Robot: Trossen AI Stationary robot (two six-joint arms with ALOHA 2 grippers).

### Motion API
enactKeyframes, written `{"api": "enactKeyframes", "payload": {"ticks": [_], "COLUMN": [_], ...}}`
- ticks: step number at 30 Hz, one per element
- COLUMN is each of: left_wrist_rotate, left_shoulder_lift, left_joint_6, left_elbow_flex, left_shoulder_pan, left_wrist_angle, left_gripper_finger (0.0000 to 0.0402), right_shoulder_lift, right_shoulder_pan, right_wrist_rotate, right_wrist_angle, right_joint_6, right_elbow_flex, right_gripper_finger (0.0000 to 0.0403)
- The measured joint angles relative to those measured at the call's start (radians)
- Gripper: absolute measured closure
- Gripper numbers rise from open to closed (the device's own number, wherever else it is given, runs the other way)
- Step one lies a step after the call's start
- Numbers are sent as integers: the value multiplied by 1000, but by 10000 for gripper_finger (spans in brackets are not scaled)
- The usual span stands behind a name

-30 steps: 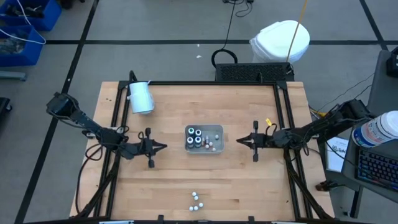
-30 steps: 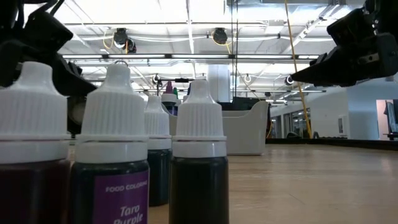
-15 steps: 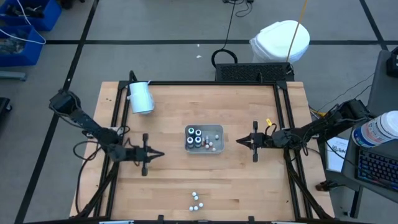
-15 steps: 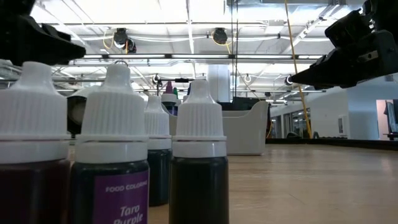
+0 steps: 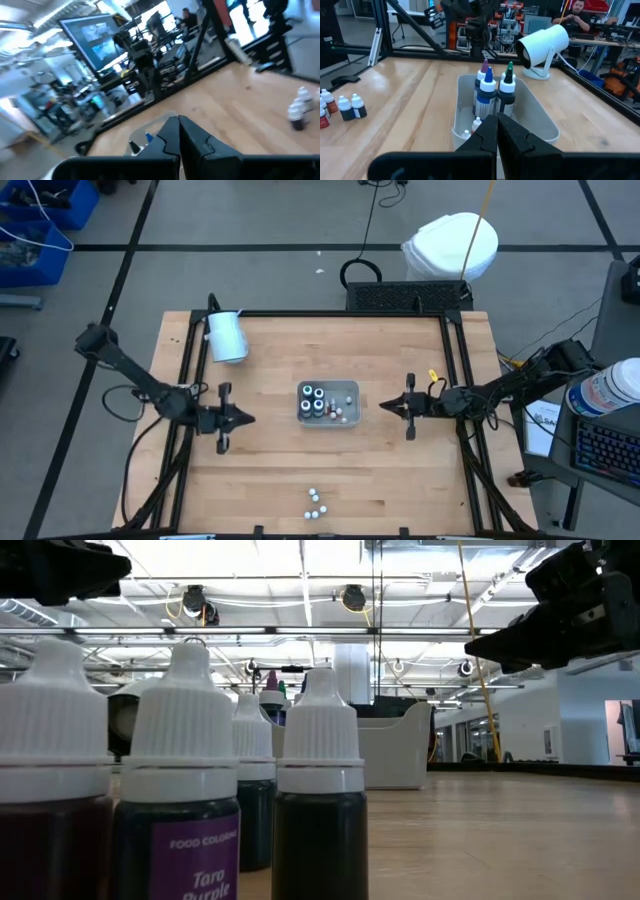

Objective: Pick & Place food coloring
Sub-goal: Put the small red food coloring bottle into the gray bin

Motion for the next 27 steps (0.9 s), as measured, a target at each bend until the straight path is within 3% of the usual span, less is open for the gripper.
{"api": "enactKeyframes", "payload": {"ticks": [6,12,16,21,27], "left_wrist_rotate": [147,203,200,116,-15], "left_shoulder_lift": [-288,-362,-361,-352,-348], "left_joint_6": [-170,-261,-281,-429,-589], "left_elbow_flex": [0,-18,-94,-98,-98], "left_shoulder_pan": [80,106,117,122,122], "left_wrist_angle": [-309,-433,-298,-295,-339], "left_gripper_finger": [399,399,400,388,376], "right_shoulder_lift": [0,0,0,0,103], "right_shoulder_pan": [0,0,0,1,72], "right_wrist_rotate": [0,-6,-68,-74,-48], "right_wrist_angle": [-3,-3,10,60,-334], "right_joint_6": [-16,-19,-53,-67,-37], "right_elbow_flex": [0,0,0,25,314], "right_gripper_finger": [403,403,403,403,403]}}
